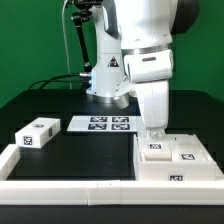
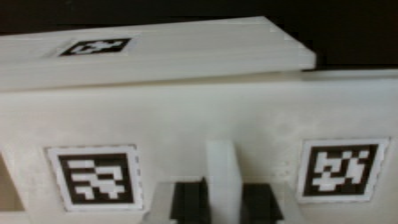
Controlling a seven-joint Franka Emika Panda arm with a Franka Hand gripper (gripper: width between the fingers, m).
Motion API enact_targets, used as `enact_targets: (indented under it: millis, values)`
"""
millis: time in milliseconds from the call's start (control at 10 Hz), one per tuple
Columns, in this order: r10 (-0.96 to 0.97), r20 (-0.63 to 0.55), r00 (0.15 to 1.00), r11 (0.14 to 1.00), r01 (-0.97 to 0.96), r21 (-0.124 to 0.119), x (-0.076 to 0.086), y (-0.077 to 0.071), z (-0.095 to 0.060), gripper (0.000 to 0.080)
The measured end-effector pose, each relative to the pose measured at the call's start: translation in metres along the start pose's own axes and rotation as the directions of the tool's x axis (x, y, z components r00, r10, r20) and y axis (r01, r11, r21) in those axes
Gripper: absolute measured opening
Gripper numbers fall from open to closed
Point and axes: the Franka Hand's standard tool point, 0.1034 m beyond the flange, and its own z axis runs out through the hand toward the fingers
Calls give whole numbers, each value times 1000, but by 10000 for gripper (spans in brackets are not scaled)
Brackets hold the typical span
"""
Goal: Assemble cabinet
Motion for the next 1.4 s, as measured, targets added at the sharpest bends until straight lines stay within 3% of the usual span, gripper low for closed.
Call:
enact_targets:
  millis: [600, 800, 1100, 1200, 1300, 1400]
  values:
    - [-60, -21, 998, 998, 59, -28, 1, 33, 1, 68]
    - [-73, -18, 997, 997, 73, -8, 0, 33, 1, 68]
    - [-74, -18, 997, 997, 74, -14, 1, 32, 1, 75]
    - [-74, -18, 997, 997, 74, -14, 0, 32, 1, 259]
    - [-74, -17, 997, 997, 74, -15, 0, 32, 1, 259]
    - [-73, -17, 997, 997, 73, -17, -1, 32, 0, 436]
